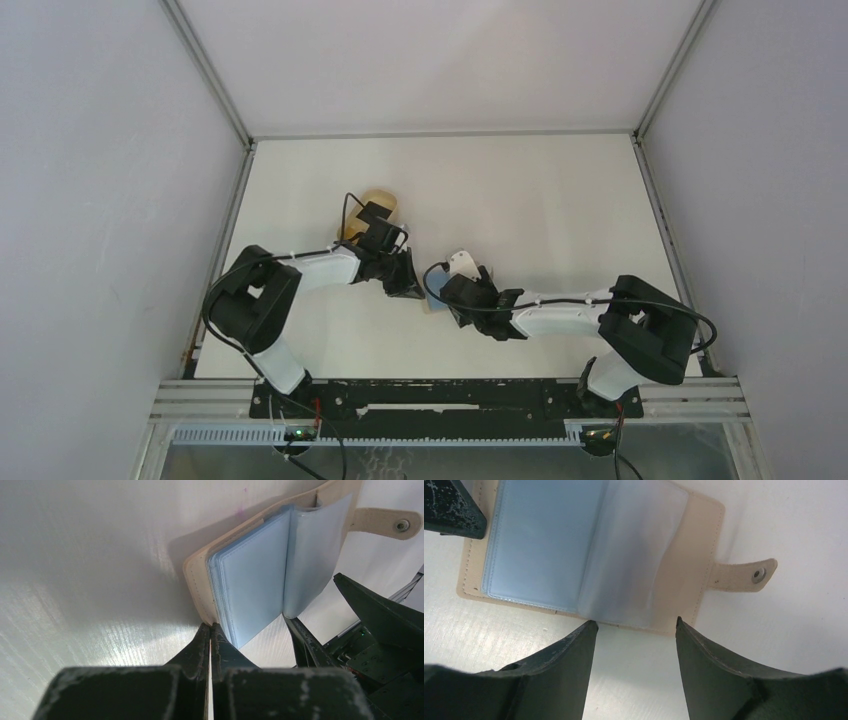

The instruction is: Take the credit cards out of the card holder

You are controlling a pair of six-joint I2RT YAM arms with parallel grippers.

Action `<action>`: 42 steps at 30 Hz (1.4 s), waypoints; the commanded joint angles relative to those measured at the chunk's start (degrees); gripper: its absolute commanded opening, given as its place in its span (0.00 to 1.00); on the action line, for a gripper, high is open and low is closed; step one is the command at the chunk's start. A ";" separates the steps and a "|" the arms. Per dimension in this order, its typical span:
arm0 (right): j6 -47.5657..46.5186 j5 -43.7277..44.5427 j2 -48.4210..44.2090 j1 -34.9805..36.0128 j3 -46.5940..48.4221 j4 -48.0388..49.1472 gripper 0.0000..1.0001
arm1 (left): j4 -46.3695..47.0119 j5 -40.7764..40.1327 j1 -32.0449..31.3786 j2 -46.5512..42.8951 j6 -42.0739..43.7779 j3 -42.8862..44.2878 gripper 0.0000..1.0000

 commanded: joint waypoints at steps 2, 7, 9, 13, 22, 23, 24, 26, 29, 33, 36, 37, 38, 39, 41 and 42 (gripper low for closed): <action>-1.55 0.46 -0.96 -0.32 0.07 3.23 0.68 | 0.59 1.96 0.35 0.58 0.63 0.46 0.00; -3.60 0.99 1.04 -2.28 1.45 5.57 0.68 | 0.47 3.00 0.34 1.06 1.31 0.46 0.00; -4.66 1.05 1.66 -3.13 2.24 6.49 0.68 | 0.39 3.37 0.32 1.19 1.56 0.59 0.00; -7.37 1.33 0.51 -3.57 2.86 7.74 0.67 | -0.25 3.53 0.30 1.33 2.23 0.89 0.00; -11.02 -0.33 -4.60 -3.92 3.23 10.74 0.67 | -1.34 3.69 0.33 2.07 3.28 1.66 0.00; -11.34 -0.55 -5.09 -3.93 3.23 10.99 0.67 | -1.45 3.74 0.40 2.16 3.39 1.80 0.00; -11.76 -0.88 -5.37 -4.01 3.23 11.47 0.67 | -1.55 3.80 0.32 2.24 3.49 1.90 0.00; -12.69 -1.58 -5.71 -4.25 3.27 12.34 0.67 | -1.84 3.81 0.35 2.41 3.67 2.10 0.00; -13.43 -3.28 -6.51 -4.82 3.22 13.07 0.67 | -2.18 3.78 0.33 2.44 3.94 2.29 0.00; -13.37 -5.74 -6.23 -6.82 3.25 14.20 0.67 | -2.36 3.92 0.28 2.58 4.11 2.47 0.00; -12.91 -7.64 -5.63 -8.38 3.24 15.41 0.67 | -2.36 4.14 0.34 2.69 4.16 2.54 0.00; -12.71 -8.20 -5.46 -8.84 3.23 15.92 0.67 | -2.38 4.20 0.33 2.69 4.27 2.57 0.00; -12.41 -8.97 -5.25 -9.24 3.23 16.51 0.67 | -2.50 4.28 0.33 2.67 4.36 2.55 0.00; -12.18 -9.85 -5.04 -9.67 3.23 17.21 0.67 | -2.60 4.34 0.35 2.65 4.50 2.61 0.00; -11.84 -11.37 -4.52 -10.21 3.23 18.99 0.67 | -2.83 4.54 0.30 2.78 4.71 2.78 0.00; -11.79 -12.04 -4.21 -10.37 3.23 19.98 0.67 | -2.95 4.64 0.34 2.86 4.87 2.87 0.00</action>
